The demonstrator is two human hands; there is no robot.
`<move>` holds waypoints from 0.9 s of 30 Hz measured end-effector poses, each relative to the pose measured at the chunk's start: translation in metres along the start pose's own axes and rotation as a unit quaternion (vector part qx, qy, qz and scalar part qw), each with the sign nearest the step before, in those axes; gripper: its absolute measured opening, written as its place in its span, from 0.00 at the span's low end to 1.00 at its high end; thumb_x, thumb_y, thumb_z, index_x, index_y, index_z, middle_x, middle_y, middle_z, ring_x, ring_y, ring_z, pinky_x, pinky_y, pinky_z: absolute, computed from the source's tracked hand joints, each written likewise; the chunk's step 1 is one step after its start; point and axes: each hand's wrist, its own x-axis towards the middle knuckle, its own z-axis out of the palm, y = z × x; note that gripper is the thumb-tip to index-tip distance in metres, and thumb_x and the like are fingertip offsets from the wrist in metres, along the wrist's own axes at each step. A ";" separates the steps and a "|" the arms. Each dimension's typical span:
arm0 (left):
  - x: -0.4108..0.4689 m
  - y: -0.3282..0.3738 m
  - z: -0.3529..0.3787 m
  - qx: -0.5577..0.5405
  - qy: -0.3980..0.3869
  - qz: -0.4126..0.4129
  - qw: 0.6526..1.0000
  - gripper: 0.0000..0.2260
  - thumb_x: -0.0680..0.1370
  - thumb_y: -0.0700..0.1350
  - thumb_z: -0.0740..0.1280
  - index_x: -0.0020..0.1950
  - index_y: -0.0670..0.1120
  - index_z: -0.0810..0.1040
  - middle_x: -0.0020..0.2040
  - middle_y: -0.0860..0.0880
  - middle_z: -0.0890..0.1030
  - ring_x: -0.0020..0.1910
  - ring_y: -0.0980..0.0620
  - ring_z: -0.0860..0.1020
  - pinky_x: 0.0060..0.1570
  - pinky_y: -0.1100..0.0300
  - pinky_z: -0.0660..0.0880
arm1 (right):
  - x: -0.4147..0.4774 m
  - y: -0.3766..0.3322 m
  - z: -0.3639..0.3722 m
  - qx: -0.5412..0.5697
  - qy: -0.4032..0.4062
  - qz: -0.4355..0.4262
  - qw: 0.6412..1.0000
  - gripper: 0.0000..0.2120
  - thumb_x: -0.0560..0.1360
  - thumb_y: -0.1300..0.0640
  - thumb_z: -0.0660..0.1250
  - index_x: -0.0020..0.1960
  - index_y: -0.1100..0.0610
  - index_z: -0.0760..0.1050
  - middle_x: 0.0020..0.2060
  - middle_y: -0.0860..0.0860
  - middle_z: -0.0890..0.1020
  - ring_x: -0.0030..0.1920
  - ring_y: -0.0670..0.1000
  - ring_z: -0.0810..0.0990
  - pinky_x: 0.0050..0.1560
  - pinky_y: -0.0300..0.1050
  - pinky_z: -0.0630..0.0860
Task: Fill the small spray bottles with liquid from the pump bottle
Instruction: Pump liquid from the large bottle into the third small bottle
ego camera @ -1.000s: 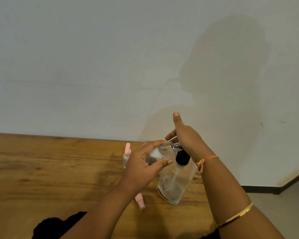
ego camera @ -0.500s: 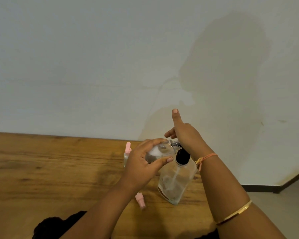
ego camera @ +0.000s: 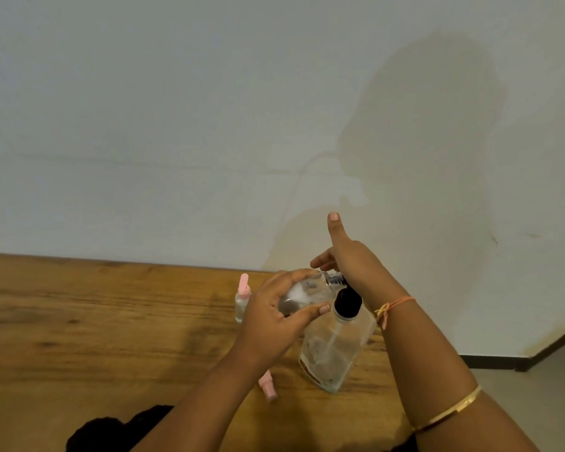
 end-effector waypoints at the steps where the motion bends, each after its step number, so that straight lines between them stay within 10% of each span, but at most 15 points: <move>1: 0.000 -0.002 0.001 -0.003 -0.003 -0.005 1.000 0.18 0.66 0.48 0.74 0.51 0.64 0.75 0.51 0.59 0.79 0.53 0.65 0.75 0.46 0.73 0.73 | -0.001 0.001 0.000 0.004 -0.006 0.010 1.000 0.43 0.75 0.31 0.38 0.47 0.60 0.82 0.47 0.55 0.80 0.50 0.54 0.76 0.59 0.50 0.69; 15: -0.002 0.002 -0.001 0.014 -0.001 -0.003 1.000 0.17 0.65 0.54 0.72 0.51 0.65 0.74 0.50 0.64 0.78 0.54 0.68 0.73 0.48 0.78 0.69 | -0.007 -0.004 -0.002 0.014 -0.016 -0.001 1.000 0.42 0.77 0.34 0.39 0.45 0.63 0.82 0.42 0.56 0.81 0.47 0.54 0.78 0.56 0.49 0.72; 22: -0.005 -0.011 0.003 -0.008 -0.007 -0.029 1.000 0.17 0.67 0.50 0.74 0.53 0.63 0.77 0.53 0.57 0.80 0.55 0.56 0.77 0.50 0.61 0.78 | -0.007 0.005 0.001 0.012 -0.023 0.027 0.999 0.43 0.78 0.34 0.40 0.46 0.65 0.82 0.43 0.56 0.81 0.47 0.54 0.78 0.51 0.46 0.68; 27: -0.005 -0.002 0.005 -0.028 0.007 -0.024 0.999 0.17 0.67 0.45 0.74 0.52 0.61 0.77 0.52 0.57 0.79 0.54 0.64 0.75 0.45 0.74 0.74 | -0.007 0.000 -0.002 0.038 -0.028 0.006 0.999 0.42 0.77 0.34 0.39 0.45 0.63 0.83 0.37 0.53 0.81 0.43 0.51 0.78 0.48 0.46 0.70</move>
